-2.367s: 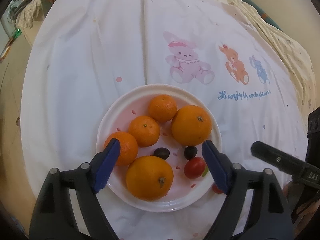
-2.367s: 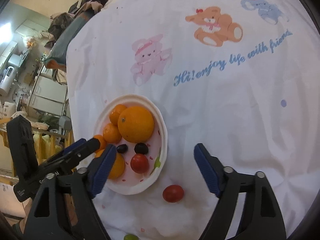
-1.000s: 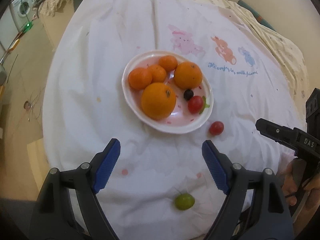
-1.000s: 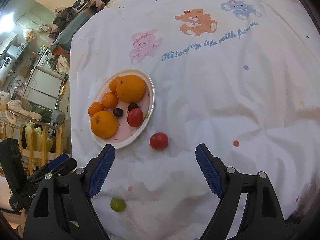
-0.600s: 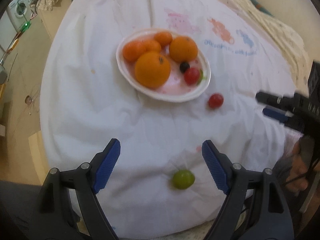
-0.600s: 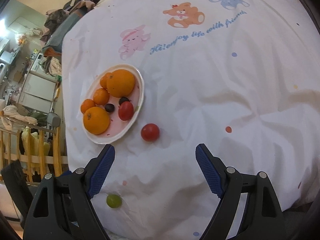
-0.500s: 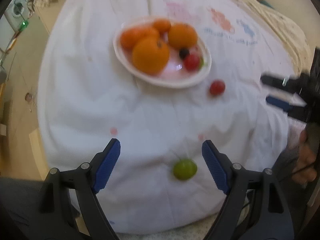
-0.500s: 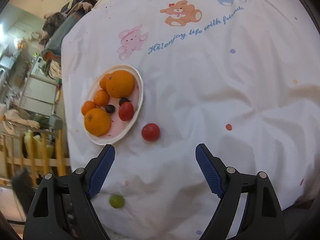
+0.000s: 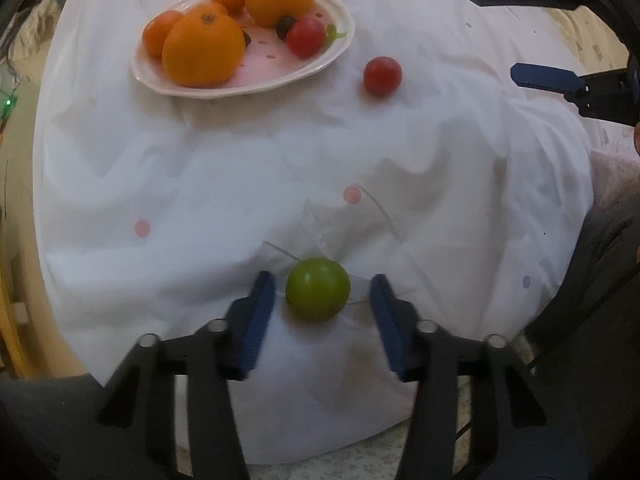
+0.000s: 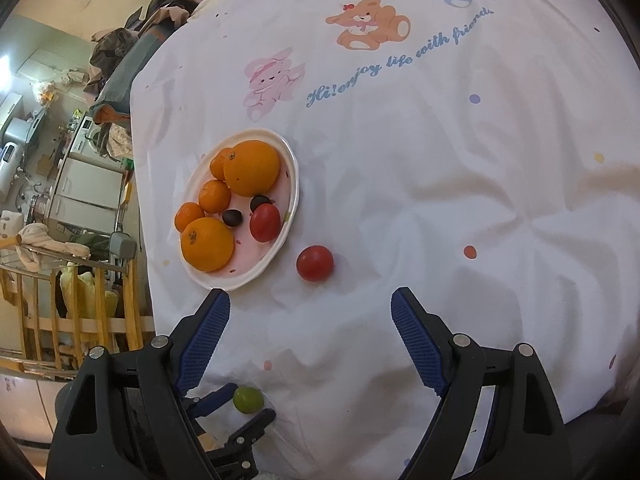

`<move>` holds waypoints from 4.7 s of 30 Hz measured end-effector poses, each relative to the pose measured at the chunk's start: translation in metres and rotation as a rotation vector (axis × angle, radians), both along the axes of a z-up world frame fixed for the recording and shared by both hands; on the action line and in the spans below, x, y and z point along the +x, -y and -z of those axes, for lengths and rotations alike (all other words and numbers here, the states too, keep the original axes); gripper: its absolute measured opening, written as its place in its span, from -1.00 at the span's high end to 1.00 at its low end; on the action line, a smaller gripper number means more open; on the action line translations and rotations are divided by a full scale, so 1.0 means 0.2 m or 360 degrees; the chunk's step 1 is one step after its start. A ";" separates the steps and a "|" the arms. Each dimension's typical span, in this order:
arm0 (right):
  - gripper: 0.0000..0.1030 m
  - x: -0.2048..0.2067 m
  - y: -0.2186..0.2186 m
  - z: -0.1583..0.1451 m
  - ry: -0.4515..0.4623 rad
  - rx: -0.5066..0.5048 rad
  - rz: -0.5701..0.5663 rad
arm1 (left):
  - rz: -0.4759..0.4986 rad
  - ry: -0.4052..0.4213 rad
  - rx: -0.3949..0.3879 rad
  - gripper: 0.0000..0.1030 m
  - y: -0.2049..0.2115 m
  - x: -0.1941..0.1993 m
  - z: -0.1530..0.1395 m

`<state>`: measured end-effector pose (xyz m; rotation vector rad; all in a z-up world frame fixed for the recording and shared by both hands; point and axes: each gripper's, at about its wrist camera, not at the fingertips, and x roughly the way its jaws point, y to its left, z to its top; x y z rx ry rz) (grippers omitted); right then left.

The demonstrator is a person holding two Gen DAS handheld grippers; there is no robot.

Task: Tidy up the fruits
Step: 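Close the left gripper around the small green fruit, then grasp the last red cherry tomato with the right gripper while the left holds the green fruit, then carry the tomato and green fruit onto the plate and open both grippers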

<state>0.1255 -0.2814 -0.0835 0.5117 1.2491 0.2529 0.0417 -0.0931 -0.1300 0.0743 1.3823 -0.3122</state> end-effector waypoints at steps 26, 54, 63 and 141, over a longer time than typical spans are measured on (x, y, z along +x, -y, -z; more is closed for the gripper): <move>-0.66 0.08 -0.18 0.15 -0.0079 -0.0342 -0.0232 | -0.0319 0.0095 -0.0101 0.49 -0.35 0.35 -0.35; 0.32 0.19 -0.45 0.30 0.0052 -0.0758 -0.0600 | -0.0426 0.0079 -0.0173 0.49 -0.43 0.47 -0.27; 0.32 0.21 -0.39 0.25 0.0041 -0.0642 -0.0534 | -0.0437 0.0100 -0.0168 0.49 -0.44 0.47 -0.27; -0.29 0.57 -0.22 0.11 0.0182 -0.0212 -0.0262 | -0.0483 0.0142 -0.0254 0.49 -0.37 1.00 -0.25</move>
